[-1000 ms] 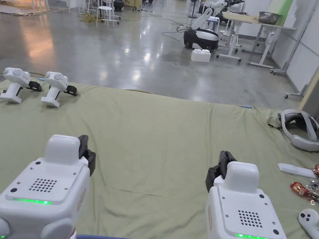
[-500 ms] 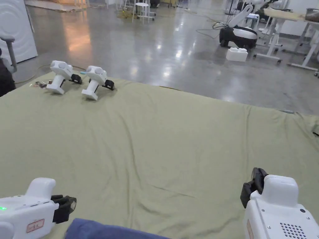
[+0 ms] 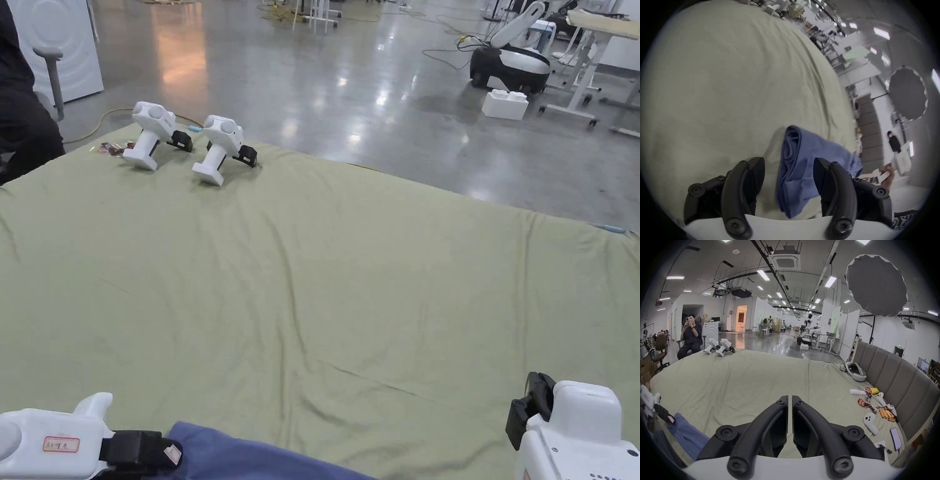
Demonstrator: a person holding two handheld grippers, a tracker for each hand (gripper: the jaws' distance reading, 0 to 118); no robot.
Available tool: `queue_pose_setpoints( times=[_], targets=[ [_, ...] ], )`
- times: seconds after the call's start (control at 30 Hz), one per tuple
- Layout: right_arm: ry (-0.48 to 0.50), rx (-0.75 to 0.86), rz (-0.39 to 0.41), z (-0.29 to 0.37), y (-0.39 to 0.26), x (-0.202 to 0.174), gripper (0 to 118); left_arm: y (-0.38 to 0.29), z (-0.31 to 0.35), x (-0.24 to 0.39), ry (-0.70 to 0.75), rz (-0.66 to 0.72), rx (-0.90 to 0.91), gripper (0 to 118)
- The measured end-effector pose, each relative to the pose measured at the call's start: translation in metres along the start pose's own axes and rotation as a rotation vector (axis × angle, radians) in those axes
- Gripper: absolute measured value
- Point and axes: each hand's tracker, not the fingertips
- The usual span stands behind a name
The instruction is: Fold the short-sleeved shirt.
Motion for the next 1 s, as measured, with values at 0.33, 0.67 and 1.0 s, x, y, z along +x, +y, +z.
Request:
queue_pose_setpoints(
  times=[0.33, 0.67, 1.0],
  targets=[
    [0.005, -0.046, -0.006, -0.004, -0.009, -0.004, 6, -0.02, -0.017, 0.018, -0.256, 0.219, -0.014, 56],
    [0.02, -0.061, 0.003, -0.006, -0.011, -0.002, 6, -0.011, -0.011, 0.046, -0.076, 0.06, -0.002, 11],
    [0.024, -0.057, -0.029, -0.008, -0.014, 0.011, 6, 0.029, 0.058, 0.077, 0.099, 0.013, 0.075, 11]
  ],
)
